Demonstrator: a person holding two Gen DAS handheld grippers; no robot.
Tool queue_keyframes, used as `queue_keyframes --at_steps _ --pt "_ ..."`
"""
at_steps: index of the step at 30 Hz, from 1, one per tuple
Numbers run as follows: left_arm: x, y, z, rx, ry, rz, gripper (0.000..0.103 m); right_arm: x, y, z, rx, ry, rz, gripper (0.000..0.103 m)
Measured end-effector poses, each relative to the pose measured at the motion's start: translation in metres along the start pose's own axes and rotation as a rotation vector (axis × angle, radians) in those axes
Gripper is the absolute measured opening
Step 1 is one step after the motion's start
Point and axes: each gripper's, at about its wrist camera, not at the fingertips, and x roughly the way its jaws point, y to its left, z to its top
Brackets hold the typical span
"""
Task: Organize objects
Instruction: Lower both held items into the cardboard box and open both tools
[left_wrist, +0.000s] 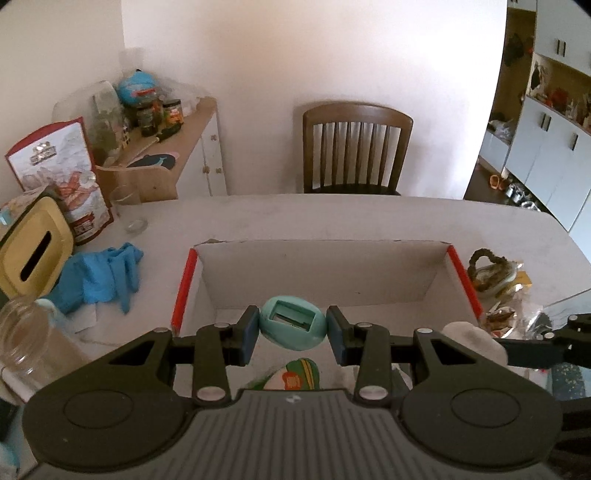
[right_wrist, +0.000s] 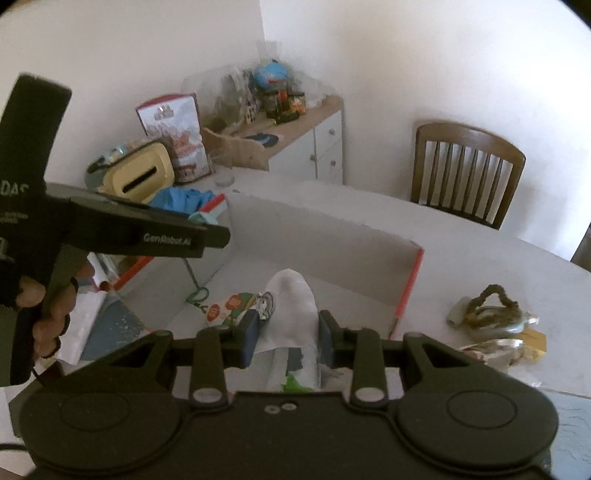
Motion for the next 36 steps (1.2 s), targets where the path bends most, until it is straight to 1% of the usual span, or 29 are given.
queue_keyframes --at_steps 2,12,15,18,24,29,36 --pt "0.01 0.001 0.001 -0.002 0.012 -0.003 0.039 0.012 0.001 0.002 0.013 0.018 -0.019 0.033" --pt "0.064 0.002 0.007 -0.02 0.106 -0.044 0.039 0.06 0.011 -0.003 0.012 0.133 -0.002 0.033" --pt "0.078 -0.001 0.008 -0.003 0.135 -0.041 0.039 0.071 0.011 -0.005 0.02 0.166 0.003 0.033" --pt "0.093 -0.006 0.008 0.025 0.178 -0.019 0.039 0.081 0.013 -0.009 0.012 0.199 -0.002 0.033" --pt "0.117 -0.014 0.005 0.059 0.264 -0.015 0.039 0.09 0.017 -0.012 0.01 0.22 0.022 0.033" --pt "0.128 -0.019 0.005 0.079 0.334 -0.024 0.039 0.095 0.015 -0.013 0.009 0.232 0.007 0.033" --pt "0.132 -0.024 0.002 0.087 0.373 -0.03 0.039 0.094 0.013 -0.015 0.024 0.231 0.011 0.037"
